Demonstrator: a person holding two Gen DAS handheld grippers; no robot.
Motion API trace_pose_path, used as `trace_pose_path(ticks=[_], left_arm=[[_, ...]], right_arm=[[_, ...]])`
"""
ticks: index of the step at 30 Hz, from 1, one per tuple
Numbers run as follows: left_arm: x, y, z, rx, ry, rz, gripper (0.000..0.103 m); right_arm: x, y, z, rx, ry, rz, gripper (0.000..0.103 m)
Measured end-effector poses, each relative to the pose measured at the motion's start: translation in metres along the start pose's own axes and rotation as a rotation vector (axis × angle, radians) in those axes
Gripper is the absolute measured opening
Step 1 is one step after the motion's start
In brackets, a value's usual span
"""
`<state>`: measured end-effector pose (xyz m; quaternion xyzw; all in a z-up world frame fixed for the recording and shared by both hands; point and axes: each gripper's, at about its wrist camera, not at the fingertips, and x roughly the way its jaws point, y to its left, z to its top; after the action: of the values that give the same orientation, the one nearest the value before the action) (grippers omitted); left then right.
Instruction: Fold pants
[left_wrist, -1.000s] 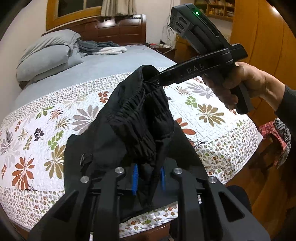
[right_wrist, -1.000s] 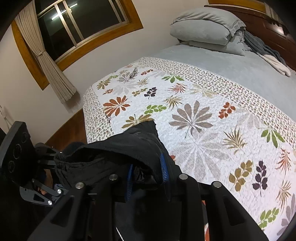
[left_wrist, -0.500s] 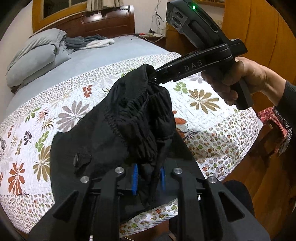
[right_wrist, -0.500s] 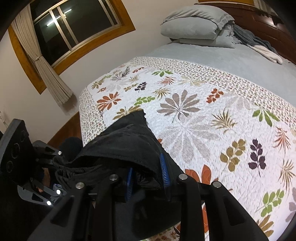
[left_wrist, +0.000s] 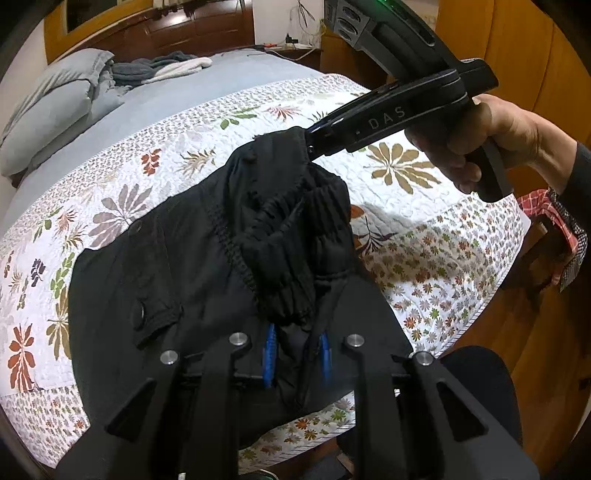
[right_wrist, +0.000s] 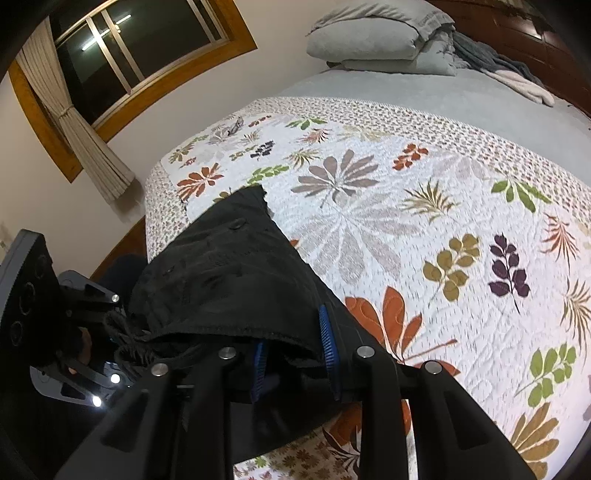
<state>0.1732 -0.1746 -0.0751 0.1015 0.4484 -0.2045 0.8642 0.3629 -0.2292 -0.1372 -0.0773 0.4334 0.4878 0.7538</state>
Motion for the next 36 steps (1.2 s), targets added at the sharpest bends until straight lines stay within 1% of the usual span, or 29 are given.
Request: trace_pose_path(ticks=[5,8,14,16,17,18,19,20,21,22,23,25,26,28,30,33,35,36], left_arm=[[0.012,-0.005,-0.004,0.021,0.015,0.008,0.017],[0.019,-0.006,-0.006,0.024,0.030,0.002,0.017],[0.029,-0.007,-0.009,0.016,0.043,-0.012,0.024],[0.032,-0.008,-0.011,0.009,0.049,-0.022,0.029],[0.033,-0.008,-0.012,0.005,0.052,-0.037,0.037],[0.034,-0.007,-0.013,-0.009,0.054,-0.069,0.048],[0.033,-0.005,-0.014,-0.025,0.049,-0.105,0.056],[0.031,-0.002,-0.016,-0.052,0.037,-0.159,0.070],[0.029,0.002,-0.018,-0.081,0.027,-0.203,0.077],[0.026,0.007,-0.020,-0.118,0.015,-0.235,0.078],[0.023,0.012,-0.022,-0.148,0.006,-0.259,0.078],[0.013,0.025,-0.026,-0.214,-0.024,-0.315,0.080],[0.008,0.031,-0.029,-0.244,-0.043,-0.331,0.084],[-0.003,0.046,-0.034,-0.304,-0.085,-0.355,0.086],[-0.009,0.058,-0.038,-0.343,-0.099,-0.357,0.087],[-0.006,0.066,-0.041,-0.350,-0.074,-0.325,0.088],[-0.001,0.067,-0.043,-0.342,-0.050,-0.325,0.088],[0.003,0.068,-0.045,-0.338,-0.039,-0.325,0.088]], right_arm=[[0.004,-0.011,-0.011,0.024,0.005,0.004,0.027],[0.008,-0.016,-0.018,0.029,0.010,-0.010,0.027],[0.009,-0.026,-0.032,0.068,0.007,-0.035,0.028],[0.007,-0.030,-0.039,0.102,-0.007,-0.033,0.030],[0.005,-0.034,-0.044,0.132,-0.016,-0.035,0.032],[0.003,-0.037,-0.050,0.160,-0.024,-0.042,0.033],[0.001,-0.039,-0.054,0.183,-0.033,-0.057,0.035],[-0.005,-0.044,-0.062,0.226,-0.048,-0.075,0.036],[-0.010,-0.048,-0.068,0.263,-0.066,-0.081,0.036],[-0.015,-0.051,-0.072,0.290,-0.085,-0.089,0.036],[-0.024,-0.054,-0.079,0.333,-0.119,-0.103,0.036],[-0.040,-0.052,-0.088,0.404,-0.200,-0.099,0.036],[-0.044,-0.048,-0.089,0.416,-0.229,-0.094,0.036],[-0.050,-0.033,-0.086,0.414,-0.283,-0.065,0.036],[-0.046,-0.015,-0.076,0.386,-0.315,-0.036,0.036],[-0.031,-0.001,-0.057,0.377,-0.350,0.024,0.036],[-0.016,-0.001,-0.047,0.386,-0.339,0.049,0.036],[-0.003,-0.006,-0.044,0.411,-0.309,0.061,0.034]])
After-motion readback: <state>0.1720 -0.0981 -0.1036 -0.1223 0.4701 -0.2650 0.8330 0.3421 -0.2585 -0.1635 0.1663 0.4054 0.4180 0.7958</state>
